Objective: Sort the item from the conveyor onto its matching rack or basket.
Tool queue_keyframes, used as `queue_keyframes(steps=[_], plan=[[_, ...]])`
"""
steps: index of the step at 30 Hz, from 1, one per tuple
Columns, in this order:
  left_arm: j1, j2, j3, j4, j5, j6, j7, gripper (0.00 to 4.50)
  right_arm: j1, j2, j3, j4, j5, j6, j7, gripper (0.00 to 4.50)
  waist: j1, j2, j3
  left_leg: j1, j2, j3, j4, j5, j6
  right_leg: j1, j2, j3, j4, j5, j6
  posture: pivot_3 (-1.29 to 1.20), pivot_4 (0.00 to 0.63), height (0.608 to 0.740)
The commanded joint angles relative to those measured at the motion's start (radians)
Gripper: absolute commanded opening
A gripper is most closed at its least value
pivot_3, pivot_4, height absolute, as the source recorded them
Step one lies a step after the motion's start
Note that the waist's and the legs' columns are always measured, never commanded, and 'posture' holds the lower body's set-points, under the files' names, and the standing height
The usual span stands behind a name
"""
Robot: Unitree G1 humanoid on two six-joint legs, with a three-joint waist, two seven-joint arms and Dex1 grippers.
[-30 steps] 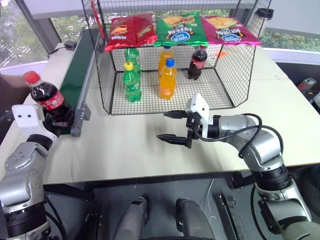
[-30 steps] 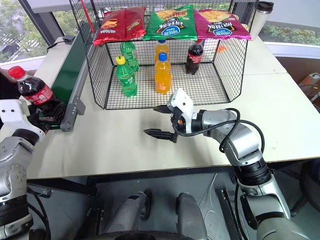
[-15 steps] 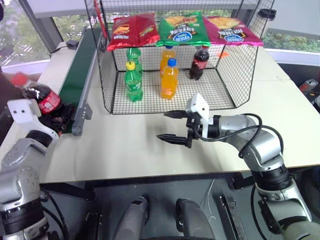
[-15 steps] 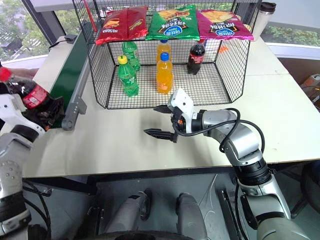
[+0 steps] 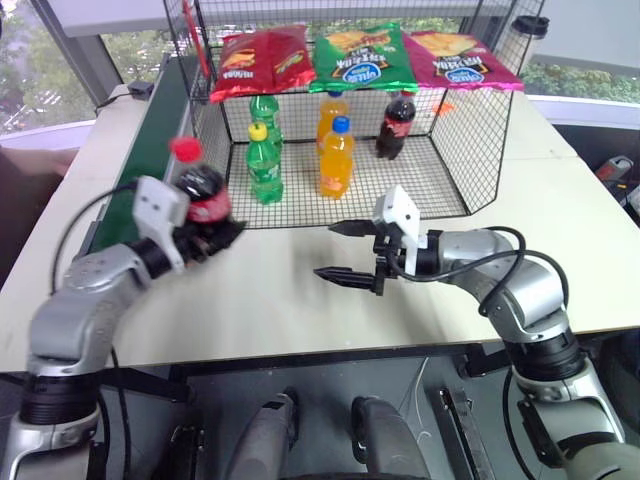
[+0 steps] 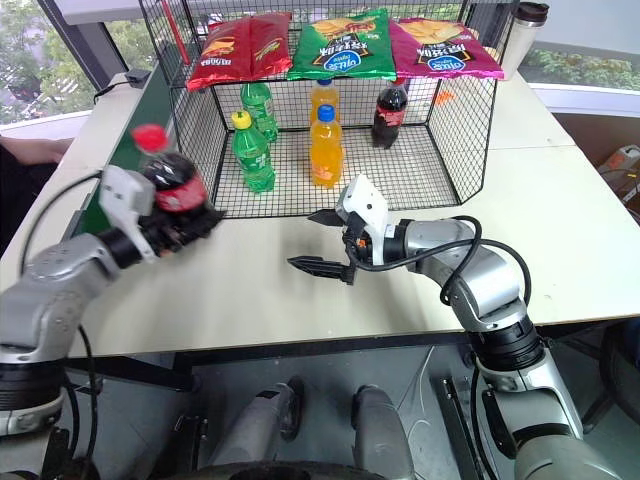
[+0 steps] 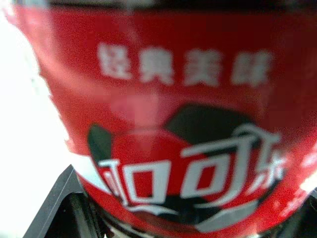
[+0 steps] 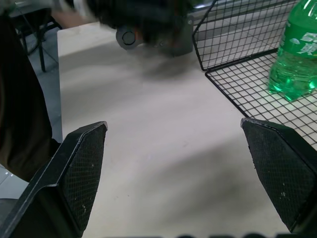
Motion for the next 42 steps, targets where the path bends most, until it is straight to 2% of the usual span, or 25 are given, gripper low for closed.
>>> queue_keyframes(steps=[1, 7, 13, 22, 34, 37, 42], plan=[[-0.065, -0.019, -0.058, -0.007, 0.045, -0.088, -0.059, 2.97, -0.018, -0.005, -0.029, -0.043, 0.021, 0.002, -0.007, 4.50, 0.000, 0.000, 0.000, 0.000, 0.000, 0.000, 0.000, 0.000, 0.000, 0.000, 0.000, 0.000, 0.000, 0.000, 0.000, 0.00, 0.150, 0.738], [-0.083, -0.091, -0.240, 0.045, 0.163, -0.198, -0.146, 2.97, -0.030, -0.010, -0.068, -0.038, 0.044, 0.029, -0.027, 4.50, 0.001, 0.000, 0.000, 0.000, 0.000, 0.000, 0.000, 0.000, 0.000, 0.000, 0.000, 0.000, 0.000, 0.000, 0.000, 0.00, 0.150, 0.738], [-0.107, -0.141, -0.329, 0.114, 0.263, -0.307, -0.181, 2.97, -0.042, -0.033, -0.091, -0.030, 0.051, 0.040, -0.025, 4.50, 0.001, 0.000, 0.000, 0.000, 0.000, 0.000, 0.000, 0.000, 0.000, 0.000, 0.000, 0.000, 0.000, 0.000, 0.000, 0.00, 0.150, 0.738], [-0.138, -0.220, -0.371, 0.166, 0.326, -0.360, -0.196, 2.97, -0.060, -0.025, -0.103, -0.069, 0.104, 0.088, -0.050, 4.50, 0.001, 0.000, 0.000, 0.000, 0.000, 0.000, 0.000, 0.001, 0.001, 0.000, 0.000, 0.000, 0.000, 0.000, 0.000, 0.00, 0.150, 0.738], [-0.124, -0.274, -0.384, 0.189, 0.364, -0.390, -0.199, 2.97, -0.076, -0.004, -0.098, -0.092, 0.143, 0.101, -0.076, 4.50, 0.000, 0.000, 0.000, 0.000, 0.000, 0.000, 0.001, 0.001, 0.002, 0.000, 0.000, 0.000, 0.000, 0.000, 0.001, 0.00, 0.150, 0.738], [-0.127, -0.286, -0.381, 0.188, 0.365, -0.389, -0.191, 2.97, -0.081, 0.002, -0.099, -0.085, 0.147, 0.099, -0.079, 3.63, 0.000, 0.000, 0.000, 0.000, 0.000, 0.000, 0.001, 0.001, 0.002, 0.000, 0.000, 0.000, 0.000, 0.000, 0.001, 0.00, 0.150, 0.738], [-0.117, -0.294, -0.382, 0.192, 0.374, -0.401, -0.184, 2.97, -0.082, 0.009, -0.103, -0.085, 0.166, 0.099, -0.078, 1.22, 0.000, 0.000, 0.000, 0.000, 0.000, 0.000, 0.001, 0.002, 0.003, 0.000, 0.000, 0.000, 0.001, 0.001, 0.001, 0.00, 0.150, 0.738]])
